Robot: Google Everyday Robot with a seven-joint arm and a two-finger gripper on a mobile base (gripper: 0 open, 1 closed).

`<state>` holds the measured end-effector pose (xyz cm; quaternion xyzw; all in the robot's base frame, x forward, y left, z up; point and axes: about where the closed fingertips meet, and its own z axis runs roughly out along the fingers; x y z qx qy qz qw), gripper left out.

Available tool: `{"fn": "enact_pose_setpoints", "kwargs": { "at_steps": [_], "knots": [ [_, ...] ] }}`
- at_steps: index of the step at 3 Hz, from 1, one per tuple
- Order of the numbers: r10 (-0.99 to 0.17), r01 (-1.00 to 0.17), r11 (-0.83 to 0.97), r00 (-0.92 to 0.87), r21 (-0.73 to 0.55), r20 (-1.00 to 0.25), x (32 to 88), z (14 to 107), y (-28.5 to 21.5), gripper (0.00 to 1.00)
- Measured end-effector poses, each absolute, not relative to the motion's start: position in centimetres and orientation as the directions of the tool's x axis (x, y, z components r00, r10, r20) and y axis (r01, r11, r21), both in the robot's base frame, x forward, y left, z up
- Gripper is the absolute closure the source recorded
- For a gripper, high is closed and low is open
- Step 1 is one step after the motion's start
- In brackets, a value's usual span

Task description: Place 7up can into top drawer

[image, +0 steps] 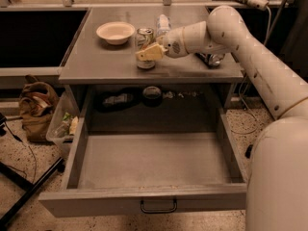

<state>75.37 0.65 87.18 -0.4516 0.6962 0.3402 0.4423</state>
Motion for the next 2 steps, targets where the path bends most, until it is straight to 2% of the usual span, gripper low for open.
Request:
{"fn": "enact_pose_setpoints", "kwargs": {
  "at_steps": [1, 2],
  "knots": [
    [-0.366, -0.927, 0.373, -0.180, 0.033, -0.913, 73.8, 88.7, -0.2, 0.88],
    [-0.434, -0.910, 0.414, -0.171, -0.027, -0.884, 69.3, 91.4, -2.3, 1.00]
  ]
}}
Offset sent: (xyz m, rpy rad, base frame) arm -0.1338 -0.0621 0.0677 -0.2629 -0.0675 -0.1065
